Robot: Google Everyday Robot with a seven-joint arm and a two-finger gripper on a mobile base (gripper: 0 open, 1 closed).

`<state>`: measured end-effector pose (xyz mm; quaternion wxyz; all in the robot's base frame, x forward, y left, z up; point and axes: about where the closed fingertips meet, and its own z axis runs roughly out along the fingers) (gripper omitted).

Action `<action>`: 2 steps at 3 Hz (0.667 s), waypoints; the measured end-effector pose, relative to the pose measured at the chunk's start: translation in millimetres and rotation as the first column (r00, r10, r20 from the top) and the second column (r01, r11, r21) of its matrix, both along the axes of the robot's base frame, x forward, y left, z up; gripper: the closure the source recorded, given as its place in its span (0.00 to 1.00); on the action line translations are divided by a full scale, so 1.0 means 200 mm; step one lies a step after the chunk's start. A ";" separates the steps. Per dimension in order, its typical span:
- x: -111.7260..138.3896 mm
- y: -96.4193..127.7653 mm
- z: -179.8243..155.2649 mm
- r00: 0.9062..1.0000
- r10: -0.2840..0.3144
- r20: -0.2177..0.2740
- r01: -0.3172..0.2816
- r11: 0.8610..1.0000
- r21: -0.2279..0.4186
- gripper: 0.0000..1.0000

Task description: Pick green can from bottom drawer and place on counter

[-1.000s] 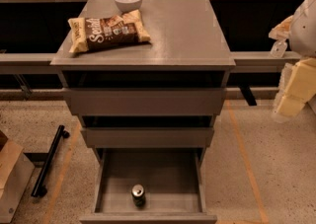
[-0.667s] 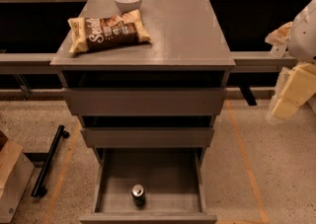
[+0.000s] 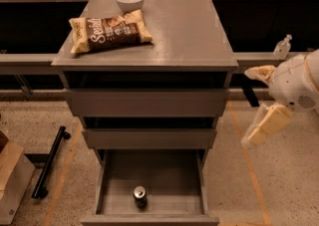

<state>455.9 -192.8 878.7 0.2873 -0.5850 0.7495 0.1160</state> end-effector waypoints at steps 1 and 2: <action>0.07 0.09 -0.26 0.998 0.021 -0.061 -0.015 0.995 0.095 0.00; 0.08 0.09 -0.30 0.997 0.021 -0.075 -0.013 0.994 0.106 0.00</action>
Offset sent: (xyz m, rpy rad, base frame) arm 0.0117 0.0149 -0.0458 0.0821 0.0500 0.0176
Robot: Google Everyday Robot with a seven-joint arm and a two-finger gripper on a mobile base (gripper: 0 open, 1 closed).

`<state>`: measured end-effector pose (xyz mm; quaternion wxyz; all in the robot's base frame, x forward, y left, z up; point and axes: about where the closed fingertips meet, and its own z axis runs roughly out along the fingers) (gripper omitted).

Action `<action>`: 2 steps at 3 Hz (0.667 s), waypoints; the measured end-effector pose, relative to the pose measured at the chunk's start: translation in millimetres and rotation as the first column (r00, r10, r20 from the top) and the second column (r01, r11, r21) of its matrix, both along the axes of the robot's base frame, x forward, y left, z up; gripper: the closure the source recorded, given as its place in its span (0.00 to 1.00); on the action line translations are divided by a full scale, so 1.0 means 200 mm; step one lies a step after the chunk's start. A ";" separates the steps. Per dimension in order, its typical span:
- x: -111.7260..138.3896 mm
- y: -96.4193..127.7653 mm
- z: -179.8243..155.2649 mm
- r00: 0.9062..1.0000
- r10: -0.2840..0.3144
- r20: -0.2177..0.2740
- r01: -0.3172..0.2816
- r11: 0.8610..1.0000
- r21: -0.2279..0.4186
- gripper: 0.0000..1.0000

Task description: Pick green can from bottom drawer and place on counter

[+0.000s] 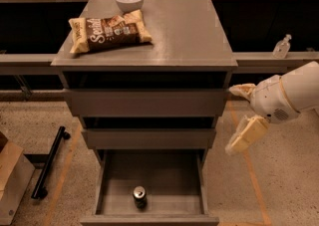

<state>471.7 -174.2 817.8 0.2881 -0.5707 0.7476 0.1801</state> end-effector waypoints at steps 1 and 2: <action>0.00 0.05 -0.11 1.000 -0.016 -0.005 0.016 0.999 0.045 0.00; 0.04 0.16 -0.39 1.000 0.007 -0.024 -0.004 0.995 0.102 0.00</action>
Offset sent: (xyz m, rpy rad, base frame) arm 0.0196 0.0535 -0.1567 0.1774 0.0565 0.0261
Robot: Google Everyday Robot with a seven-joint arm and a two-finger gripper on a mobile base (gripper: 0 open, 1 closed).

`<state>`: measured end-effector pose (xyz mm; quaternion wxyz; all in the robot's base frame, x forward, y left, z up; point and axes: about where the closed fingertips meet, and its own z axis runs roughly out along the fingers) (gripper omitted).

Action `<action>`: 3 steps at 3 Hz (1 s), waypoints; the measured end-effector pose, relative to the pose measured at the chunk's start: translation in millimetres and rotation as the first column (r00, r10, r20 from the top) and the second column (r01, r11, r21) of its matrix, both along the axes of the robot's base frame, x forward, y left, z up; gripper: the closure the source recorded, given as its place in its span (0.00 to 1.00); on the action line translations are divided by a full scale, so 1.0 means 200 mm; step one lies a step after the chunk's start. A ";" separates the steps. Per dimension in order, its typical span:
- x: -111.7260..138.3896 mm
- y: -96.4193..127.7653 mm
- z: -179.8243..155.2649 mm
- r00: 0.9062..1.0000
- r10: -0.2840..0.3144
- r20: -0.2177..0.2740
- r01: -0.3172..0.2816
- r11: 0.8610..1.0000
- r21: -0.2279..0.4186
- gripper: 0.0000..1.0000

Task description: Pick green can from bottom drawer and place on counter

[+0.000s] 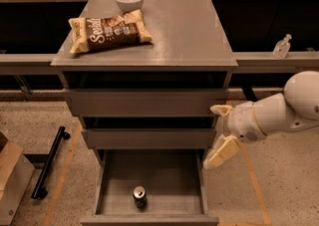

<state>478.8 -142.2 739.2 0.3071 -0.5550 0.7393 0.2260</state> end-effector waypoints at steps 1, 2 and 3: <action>0.04 0.08 -0.29 1.000 0.008 -0.022 -0.006 0.996 0.084 0.00; 0.05 0.18 -0.62 0.993 0.015 -0.115 0.004 0.986 0.167 0.00; 0.04 0.20 -0.71 0.989 0.020 -0.150 0.009 0.982 0.187 0.00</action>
Offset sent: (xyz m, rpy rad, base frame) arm 0.0161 0.0601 -0.2085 0.2775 0.2512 -0.0051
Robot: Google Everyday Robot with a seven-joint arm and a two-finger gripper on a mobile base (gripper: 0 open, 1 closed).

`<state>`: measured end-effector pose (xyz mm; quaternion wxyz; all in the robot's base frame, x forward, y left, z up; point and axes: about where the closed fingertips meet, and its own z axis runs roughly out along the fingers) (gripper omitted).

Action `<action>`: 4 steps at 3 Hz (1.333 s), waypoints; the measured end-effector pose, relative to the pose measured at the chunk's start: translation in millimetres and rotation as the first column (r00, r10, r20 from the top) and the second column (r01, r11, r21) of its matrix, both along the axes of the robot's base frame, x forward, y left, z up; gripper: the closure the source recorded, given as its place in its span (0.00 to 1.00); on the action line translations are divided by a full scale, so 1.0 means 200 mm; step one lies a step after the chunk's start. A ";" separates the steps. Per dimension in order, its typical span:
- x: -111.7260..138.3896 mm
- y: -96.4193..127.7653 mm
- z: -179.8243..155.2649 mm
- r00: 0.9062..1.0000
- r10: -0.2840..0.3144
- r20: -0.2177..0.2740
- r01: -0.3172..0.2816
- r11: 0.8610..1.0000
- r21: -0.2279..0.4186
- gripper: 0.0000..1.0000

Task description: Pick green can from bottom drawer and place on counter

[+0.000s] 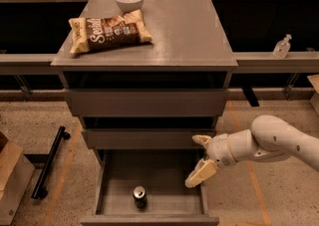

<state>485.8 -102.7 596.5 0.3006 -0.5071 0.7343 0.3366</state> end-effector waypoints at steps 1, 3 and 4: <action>-0.04 0.04 -0.10 0.999 0.003 -0.041 -0.002 1.000 0.017 0.00; -0.01 0.18 -0.61 0.996 -0.030 -0.080 0.040 0.990 0.132 0.00; 0.01 0.28 -0.89 0.988 -0.033 -0.154 0.060 0.983 0.174 0.00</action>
Offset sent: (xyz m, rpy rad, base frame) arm -0.0032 0.0311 -0.1357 0.2293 0.0776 -0.0813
